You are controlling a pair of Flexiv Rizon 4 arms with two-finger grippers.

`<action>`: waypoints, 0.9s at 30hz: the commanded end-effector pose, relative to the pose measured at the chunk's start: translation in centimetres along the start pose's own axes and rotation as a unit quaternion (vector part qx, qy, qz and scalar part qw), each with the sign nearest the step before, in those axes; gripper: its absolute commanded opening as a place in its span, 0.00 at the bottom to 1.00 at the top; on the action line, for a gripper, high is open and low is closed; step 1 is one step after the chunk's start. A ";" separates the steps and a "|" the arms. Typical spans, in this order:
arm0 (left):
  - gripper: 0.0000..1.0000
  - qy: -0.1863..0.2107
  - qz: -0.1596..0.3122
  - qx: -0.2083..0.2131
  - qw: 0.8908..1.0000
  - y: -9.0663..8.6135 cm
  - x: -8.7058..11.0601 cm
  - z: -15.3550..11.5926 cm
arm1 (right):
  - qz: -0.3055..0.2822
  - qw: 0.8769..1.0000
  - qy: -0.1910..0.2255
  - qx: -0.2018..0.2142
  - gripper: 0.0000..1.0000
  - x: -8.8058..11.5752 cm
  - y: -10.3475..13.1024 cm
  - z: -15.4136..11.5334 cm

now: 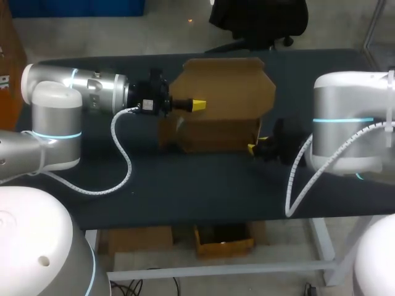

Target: Assemble the packaging by folding the flat box into shape, placing the metal phone stand inside, and closing the box properly

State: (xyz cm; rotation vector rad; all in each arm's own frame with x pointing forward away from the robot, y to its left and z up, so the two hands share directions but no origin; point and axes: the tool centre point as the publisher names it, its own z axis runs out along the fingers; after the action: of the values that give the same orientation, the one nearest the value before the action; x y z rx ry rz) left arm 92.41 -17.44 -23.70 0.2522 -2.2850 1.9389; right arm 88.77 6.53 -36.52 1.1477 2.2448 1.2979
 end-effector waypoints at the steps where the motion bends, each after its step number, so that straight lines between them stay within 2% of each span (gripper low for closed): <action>1: 0.00 0.001 0.000 0.001 1.000 0.3 -0.1 0.1 | 0.004 1.000 -0.011 -0.010 0.39 0.7 -0.5 0.1; 10: 0.00 0.001 0.000 0.001 1.000 0.3 -0.1 0.1 | 0.002 1.000 0.005 -0.024 0.40 0.7 0.4 1.0; 16: 0.00 0.001 0.000 0.001 1.000 0.3 -0.1 0.1 | -0.010 0.999 0.019 -0.027 0.40 1.6 0.9 1.2; 22: 0.00 0.001 0.000 0.001 1.000 0.3 -0.1 0.1 | -0.013 0.999 0.011 -0.031 0.40 2.0 0.0 -1.3; 27: 0.00 0.001 0.000 0.001 1.000 0.3 -0.1 0.1 | -0.018 0.999 -0.007 -0.038 0.40 2.4 -0.9 -4.6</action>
State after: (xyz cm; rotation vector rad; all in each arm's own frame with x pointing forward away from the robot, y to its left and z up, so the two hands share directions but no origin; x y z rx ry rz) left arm 92.41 -17.49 -23.72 0.2520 -2.2850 1.9386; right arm 86.64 6.73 -35.66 1.0963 2.2234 1.3169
